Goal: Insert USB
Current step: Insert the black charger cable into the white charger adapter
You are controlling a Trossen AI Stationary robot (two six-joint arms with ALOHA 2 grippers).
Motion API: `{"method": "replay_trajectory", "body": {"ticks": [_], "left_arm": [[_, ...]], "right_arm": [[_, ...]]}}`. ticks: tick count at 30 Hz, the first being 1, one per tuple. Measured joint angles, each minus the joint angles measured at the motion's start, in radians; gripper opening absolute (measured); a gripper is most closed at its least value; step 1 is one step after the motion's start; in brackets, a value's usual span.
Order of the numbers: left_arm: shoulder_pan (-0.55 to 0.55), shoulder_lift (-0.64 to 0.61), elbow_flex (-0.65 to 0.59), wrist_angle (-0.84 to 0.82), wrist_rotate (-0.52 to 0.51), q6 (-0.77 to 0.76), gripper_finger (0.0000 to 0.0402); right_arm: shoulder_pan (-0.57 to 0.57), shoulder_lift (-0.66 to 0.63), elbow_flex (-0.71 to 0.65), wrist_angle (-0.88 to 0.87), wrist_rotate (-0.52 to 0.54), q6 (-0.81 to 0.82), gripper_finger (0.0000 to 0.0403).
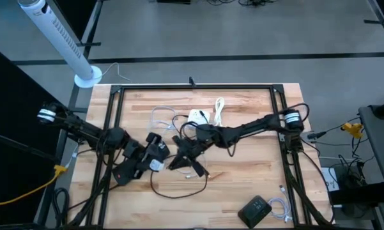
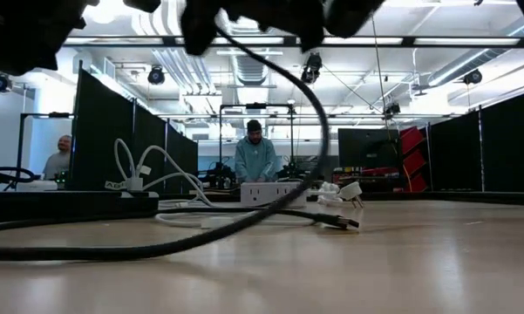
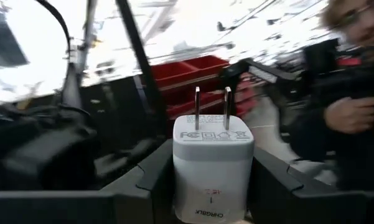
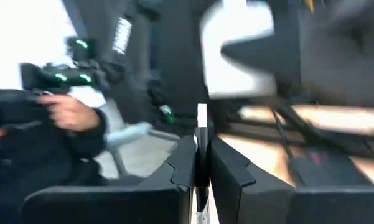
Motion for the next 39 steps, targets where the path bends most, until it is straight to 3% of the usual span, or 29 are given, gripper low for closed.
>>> {"method": "replay_trajectory", "body": {"ticks": [3,8,16,28,39], "left_arm": [[0.007,0.0,0.0,-0.003,0.042,-0.034,0.0143],[0.007,0.0,0.003,0.002,0.058,-0.037,0.0143],[0.004,0.0,0.052,0.101,0.186,-0.073,0.0143],[0.006,0.071,0.19,0.016,0.187,-0.051,0.0143],[0.006,0.071,0.199,0.001,0.186,-0.051,0.0143]], "right_arm": [[0.001,0.029,0.077,0.002,-0.067,0.011,0.0019],[0.003,0.065,0.127,-0.008,-0.068,0.011,0.0019],[0.019,0.063,0.131,0.092,-0.063,0.06,0.0019],[0.023,0.062,0.176,0.095,-0.044,0.167,0.0019],[0.027,0.061,0.176,0.098,-0.052,0.142,0.0019]]}}
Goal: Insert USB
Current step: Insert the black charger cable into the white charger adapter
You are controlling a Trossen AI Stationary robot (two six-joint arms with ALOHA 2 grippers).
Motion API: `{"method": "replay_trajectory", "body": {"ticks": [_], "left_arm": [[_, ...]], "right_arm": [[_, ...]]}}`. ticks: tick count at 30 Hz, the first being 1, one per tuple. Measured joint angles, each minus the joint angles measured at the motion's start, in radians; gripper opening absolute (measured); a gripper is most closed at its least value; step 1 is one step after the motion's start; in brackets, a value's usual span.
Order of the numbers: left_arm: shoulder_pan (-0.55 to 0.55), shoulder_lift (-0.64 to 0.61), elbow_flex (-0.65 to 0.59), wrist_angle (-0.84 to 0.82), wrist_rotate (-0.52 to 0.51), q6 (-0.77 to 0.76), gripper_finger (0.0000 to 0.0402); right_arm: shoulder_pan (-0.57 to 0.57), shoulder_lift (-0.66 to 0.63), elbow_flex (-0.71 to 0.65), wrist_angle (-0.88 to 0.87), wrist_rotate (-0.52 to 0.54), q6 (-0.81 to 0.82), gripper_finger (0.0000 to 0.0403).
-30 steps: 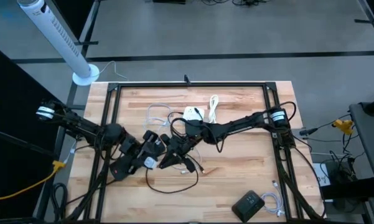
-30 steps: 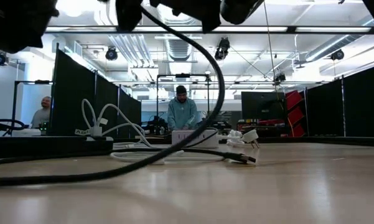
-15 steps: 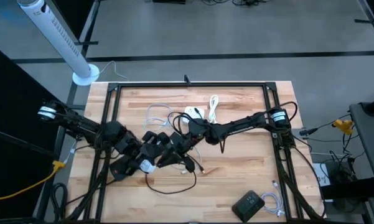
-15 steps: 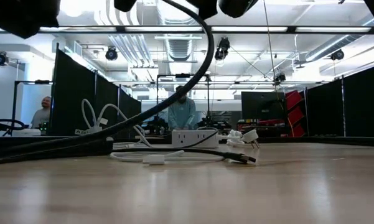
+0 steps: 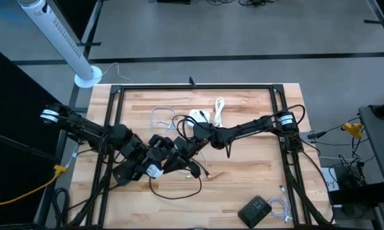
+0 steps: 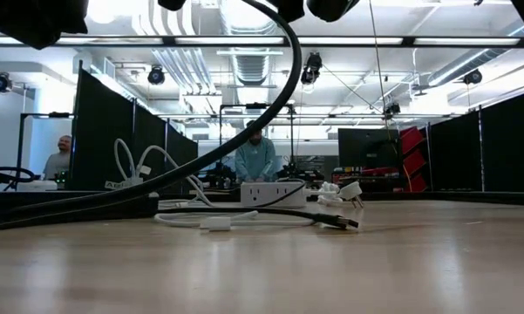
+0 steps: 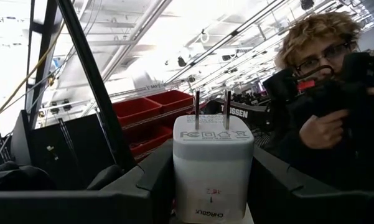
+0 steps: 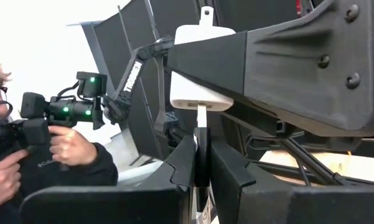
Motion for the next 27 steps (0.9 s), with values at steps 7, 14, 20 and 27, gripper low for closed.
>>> {"method": "replay_trajectory", "body": {"ticks": [7,14,20,27], "left_arm": [[0.0,-0.007,-0.002,0.001,-0.003,-0.007,0.0143],[0.0,-0.01,-0.002,0.003,-0.029,-0.009,0.0143],[0.0,-0.011,-0.003,0.003,-0.031,-0.001,0.0143],[0.0,-0.012,-0.009,-0.006,-0.004,0.066,0.0143]], "right_arm": [[0.0,-0.002,0.0,0.003,-0.016,-0.028,0.0019],[0.0,-0.003,0.0,0.003,-0.016,-0.038,0.0019],[-0.002,-0.003,0.001,0.003,-0.016,-0.046,0.0019],[-0.002,-0.003,0.001,-0.001,-0.017,-0.067,0.0019]]}}
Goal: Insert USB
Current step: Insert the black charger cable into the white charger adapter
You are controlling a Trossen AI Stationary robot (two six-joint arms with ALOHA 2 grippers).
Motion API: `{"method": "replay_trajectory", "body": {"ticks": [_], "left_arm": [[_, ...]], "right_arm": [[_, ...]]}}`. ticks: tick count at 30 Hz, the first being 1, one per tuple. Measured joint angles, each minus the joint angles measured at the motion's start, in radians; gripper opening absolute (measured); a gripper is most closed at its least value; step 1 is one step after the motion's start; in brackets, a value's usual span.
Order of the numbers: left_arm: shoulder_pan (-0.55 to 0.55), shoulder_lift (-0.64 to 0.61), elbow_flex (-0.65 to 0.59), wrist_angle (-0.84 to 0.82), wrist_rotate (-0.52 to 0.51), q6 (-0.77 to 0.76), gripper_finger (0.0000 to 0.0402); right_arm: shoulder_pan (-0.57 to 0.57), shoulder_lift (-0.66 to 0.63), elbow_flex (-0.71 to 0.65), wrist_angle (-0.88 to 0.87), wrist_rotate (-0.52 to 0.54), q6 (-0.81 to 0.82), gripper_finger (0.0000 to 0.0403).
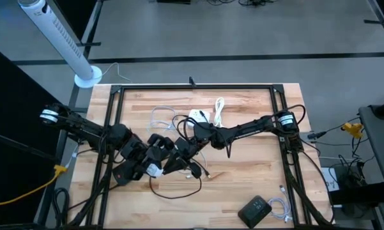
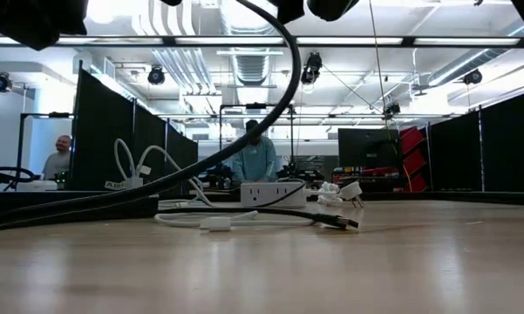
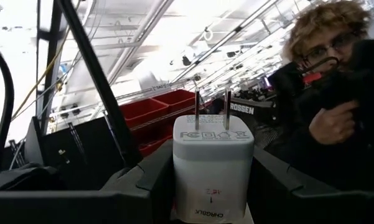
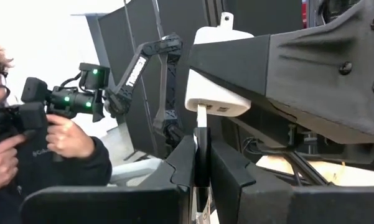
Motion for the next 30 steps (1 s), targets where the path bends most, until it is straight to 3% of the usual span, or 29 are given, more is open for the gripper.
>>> {"method": "replay_trajectory", "body": {"ticks": [5,17,30], "left_arm": [[-0.001,-0.001,0.0,-0.002,0.053,0.029,0.0143],[0.003,-0.005,0.005,-0.003,-0.023,0.011,0.0143],[0.003,-0.01,0.005,-0.041,-0.013,0.002,0.0143]], "right_arm": [[-0.001,-0.017,0.0,-0.003,-0.002,-0.025,0.0019],[-0.004,-0.023,0.0,-0.048,0.01,-0.034,0.0019],[-0.003,-0.026,0.0,-0.083,0.002,-0.02,0.0019]]}}
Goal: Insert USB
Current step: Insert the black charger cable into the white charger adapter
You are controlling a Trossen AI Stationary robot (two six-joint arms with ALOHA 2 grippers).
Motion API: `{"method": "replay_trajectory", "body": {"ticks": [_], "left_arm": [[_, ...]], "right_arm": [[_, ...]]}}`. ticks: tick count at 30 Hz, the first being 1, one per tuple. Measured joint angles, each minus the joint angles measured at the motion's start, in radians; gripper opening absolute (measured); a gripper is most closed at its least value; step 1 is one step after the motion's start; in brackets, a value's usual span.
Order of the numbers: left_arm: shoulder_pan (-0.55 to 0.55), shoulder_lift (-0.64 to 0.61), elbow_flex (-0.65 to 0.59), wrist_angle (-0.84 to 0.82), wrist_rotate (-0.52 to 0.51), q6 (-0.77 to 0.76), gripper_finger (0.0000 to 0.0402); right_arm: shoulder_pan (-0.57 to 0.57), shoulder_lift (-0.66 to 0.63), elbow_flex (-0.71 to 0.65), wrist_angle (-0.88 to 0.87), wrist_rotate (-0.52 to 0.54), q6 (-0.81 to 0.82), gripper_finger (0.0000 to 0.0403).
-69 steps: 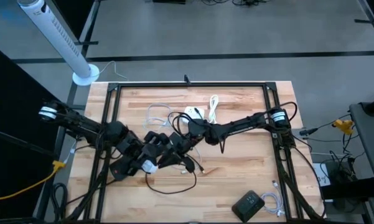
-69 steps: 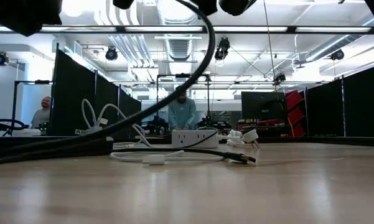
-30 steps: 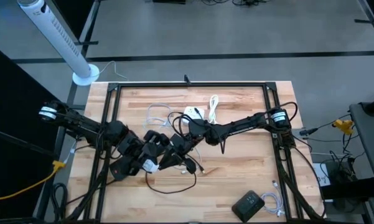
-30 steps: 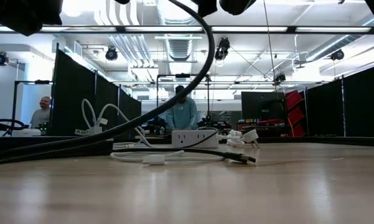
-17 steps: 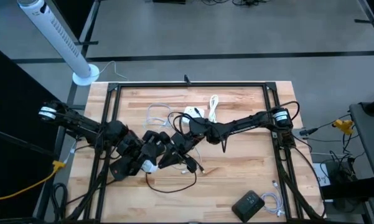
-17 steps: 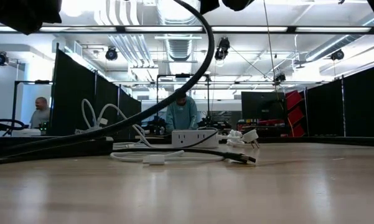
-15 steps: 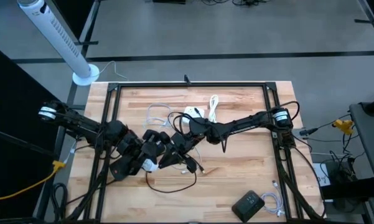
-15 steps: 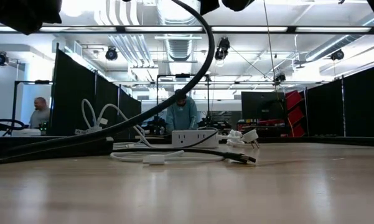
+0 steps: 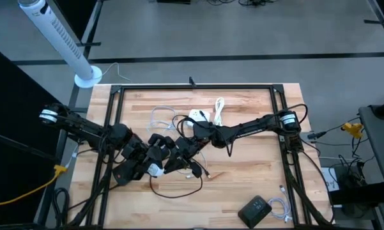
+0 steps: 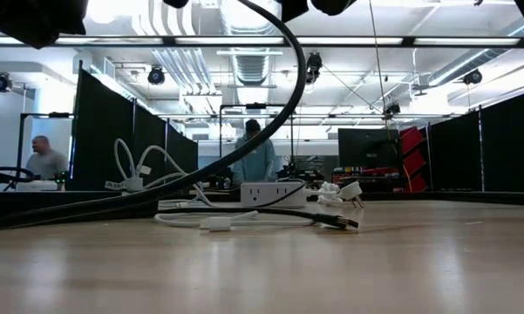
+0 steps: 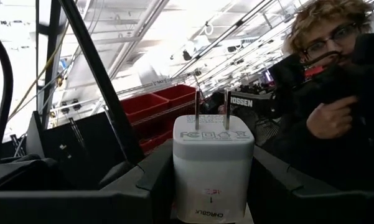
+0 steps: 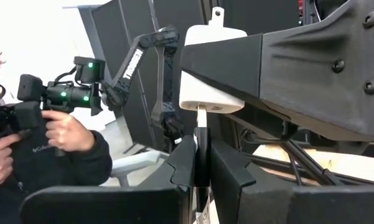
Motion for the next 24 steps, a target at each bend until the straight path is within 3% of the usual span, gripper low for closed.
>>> {"method": "replay_trajectory", "body": {"ticks": [24], "left_arm": [[0.0,-0.044,-0.004,-0.074,0.014,0.002,0.0143]], "right_arm": [[0.01,-0.016,0.0,-0.037,-0.004,-0.053,0.0019]]}}
